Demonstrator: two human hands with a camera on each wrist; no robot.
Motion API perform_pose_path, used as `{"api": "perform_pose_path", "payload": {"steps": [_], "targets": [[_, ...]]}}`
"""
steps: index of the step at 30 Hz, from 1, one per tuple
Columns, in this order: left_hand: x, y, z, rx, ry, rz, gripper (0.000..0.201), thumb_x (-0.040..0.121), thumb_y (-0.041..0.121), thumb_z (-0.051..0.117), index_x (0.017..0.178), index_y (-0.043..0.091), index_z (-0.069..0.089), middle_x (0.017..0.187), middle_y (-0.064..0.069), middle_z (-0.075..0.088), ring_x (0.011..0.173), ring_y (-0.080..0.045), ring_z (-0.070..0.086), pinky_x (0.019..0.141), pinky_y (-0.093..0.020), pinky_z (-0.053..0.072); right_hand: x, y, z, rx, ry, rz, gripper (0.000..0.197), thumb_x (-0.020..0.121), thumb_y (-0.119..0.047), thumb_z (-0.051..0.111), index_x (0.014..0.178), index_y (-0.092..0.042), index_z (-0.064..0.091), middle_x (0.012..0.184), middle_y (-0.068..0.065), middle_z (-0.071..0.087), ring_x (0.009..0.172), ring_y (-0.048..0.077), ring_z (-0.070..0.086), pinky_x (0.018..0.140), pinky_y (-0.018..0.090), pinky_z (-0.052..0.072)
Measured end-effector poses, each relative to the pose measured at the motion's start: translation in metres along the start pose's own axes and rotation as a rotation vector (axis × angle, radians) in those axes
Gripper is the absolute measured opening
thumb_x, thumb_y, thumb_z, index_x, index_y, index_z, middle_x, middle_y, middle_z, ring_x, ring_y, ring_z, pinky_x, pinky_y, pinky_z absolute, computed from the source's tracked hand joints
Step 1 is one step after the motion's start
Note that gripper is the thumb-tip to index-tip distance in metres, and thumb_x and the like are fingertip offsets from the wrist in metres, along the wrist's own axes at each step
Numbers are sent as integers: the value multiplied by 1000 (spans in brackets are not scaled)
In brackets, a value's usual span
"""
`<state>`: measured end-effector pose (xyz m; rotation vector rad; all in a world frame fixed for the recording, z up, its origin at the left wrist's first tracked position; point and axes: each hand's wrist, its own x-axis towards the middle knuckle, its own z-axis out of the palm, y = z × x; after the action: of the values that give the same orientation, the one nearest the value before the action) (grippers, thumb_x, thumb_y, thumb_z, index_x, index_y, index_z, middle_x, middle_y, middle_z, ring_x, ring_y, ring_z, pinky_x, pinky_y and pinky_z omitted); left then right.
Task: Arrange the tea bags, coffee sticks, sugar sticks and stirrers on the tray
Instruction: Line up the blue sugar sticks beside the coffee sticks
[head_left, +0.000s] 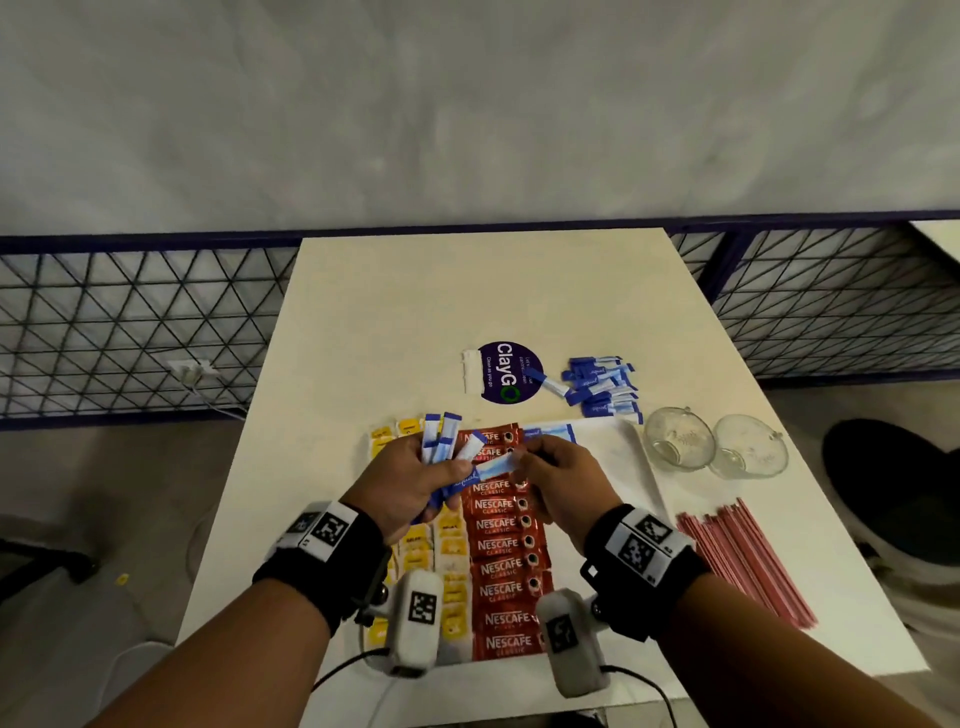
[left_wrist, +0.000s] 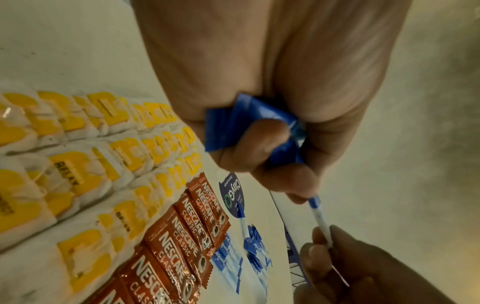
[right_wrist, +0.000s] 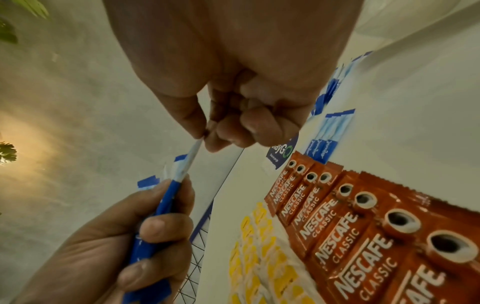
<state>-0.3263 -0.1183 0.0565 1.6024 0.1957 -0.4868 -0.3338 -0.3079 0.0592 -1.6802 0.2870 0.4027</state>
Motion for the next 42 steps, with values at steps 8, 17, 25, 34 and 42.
{"api": "perform_pose_path", "payload": {"steps": [8,17,25,34,42], "targets": [[17,3,22,179,139,61,6,95,14,60,100,15,63,76,-11,70,47,-19,53,43,-27,37,24,34,-70,132,227,114,13,92,-11,58,81,-8,63,77,8,67,43,17,42,45,24,35],[16,-9,35,211,219,15,5,94,12,60,95,13,64,85,-22,70,57,-28,54,43,-27,35,71,92,-102,-228,220,272,24,84,-28,64,61,-27,71,83,7,73,68,27,58,75,47,53],[13,-15,33,206,247,-24,11,94,13,60,103,19,63,84,-12,73,58,-27,55,46,-29,38,85,82,-96,-628,159,264,29,91,-40,57,99,-17,73,102,8,70,97,28,63,86,32,50],[11,-13,28,216,259,-29,8,94,11,58,97,16,63,75,-2,73,47,-15,54,43,-27,38,91,79,-92,-784,120,269,42,93,-49,50,93,-12,71,98,8,70,92,26,62,72,23,37],[11,-13,23,208,257,-44,8,94,12,59,94,20,62,81,-6,73,49,-16,55,41,-25,36,96,81,-90,-839,118,292,42,92,-53,49,79,-17,66,78,2,61,74,20,55,67,25,36]]}}
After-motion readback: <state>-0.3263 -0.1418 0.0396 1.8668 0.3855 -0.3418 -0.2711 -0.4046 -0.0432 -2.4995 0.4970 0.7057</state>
